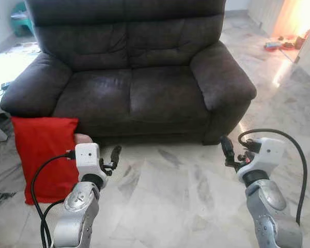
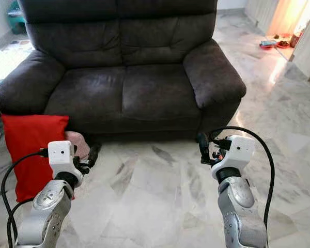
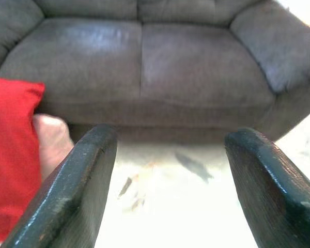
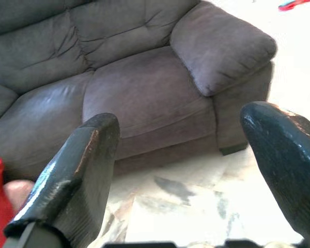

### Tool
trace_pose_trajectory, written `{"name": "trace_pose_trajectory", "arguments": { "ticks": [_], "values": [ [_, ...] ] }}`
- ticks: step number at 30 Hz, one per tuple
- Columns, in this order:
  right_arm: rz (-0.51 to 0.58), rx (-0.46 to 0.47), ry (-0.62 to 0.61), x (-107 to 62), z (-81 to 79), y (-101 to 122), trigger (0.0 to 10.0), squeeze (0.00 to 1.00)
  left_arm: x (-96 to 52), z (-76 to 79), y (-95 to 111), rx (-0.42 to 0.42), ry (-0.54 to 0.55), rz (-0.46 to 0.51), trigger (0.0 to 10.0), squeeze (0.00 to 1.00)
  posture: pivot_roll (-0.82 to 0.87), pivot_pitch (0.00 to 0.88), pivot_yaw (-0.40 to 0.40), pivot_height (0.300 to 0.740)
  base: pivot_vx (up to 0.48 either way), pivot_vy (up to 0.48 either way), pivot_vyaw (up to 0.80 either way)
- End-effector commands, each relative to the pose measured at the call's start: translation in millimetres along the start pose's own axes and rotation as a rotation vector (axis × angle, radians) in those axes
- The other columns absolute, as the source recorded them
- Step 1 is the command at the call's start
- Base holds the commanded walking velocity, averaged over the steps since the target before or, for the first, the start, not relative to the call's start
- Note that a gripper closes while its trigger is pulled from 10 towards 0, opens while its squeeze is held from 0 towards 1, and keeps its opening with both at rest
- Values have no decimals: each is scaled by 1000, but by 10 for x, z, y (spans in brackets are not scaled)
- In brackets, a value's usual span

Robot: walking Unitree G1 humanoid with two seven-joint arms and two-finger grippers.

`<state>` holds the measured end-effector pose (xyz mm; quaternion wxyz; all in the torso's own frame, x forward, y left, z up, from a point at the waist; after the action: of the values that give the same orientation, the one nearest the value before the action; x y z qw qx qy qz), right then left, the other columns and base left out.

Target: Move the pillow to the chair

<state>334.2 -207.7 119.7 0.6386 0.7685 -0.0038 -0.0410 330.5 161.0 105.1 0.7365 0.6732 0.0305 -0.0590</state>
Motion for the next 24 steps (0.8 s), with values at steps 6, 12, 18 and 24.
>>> {"name": "trace_pose_trajectory", "arguments": {
  "ticks": [6, 12, 18, 24],
  "values": [
    [215, -119, -21, 50, 50, 484, 10000, 0, -43, -7, 514, 305, 2, 259, 10000, 0, 8, 70, 40, 740, 0, 0, 0],
    [-196, -198, -51, 210, 370, -601, 10000, 0, 131, -378, -335, 317, 6, -51, 10000, 0, 12, 66, 34, 740, 0, 0, 0],
    [-685, -270, -152, -329, 835, -1778, 10000, 0, -183, -873, -1472, 347, 81, -475, 10000, 0, 14, 63, 41, 740, 0, 0, 0],
    [-910, -263, -197, -958, 1001, -2264, 10000, 0, -605, -966, -1995, 308, 109, -685, 10000, 0, 24, 64, 43, 740, 0, 0, 0]
  ]
}}
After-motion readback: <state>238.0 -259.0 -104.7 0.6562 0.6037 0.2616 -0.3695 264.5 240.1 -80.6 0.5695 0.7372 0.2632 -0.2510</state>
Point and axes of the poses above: a point about 5 cm out from each wrist's last joint towards the gripper, its own x axis pointing out of the wrist towards the gripper, its own y axis along the axis of the wrist's last joint, z = x × y, the point moved 6 cm from there along x, pointing out of the wrist towards the gripper
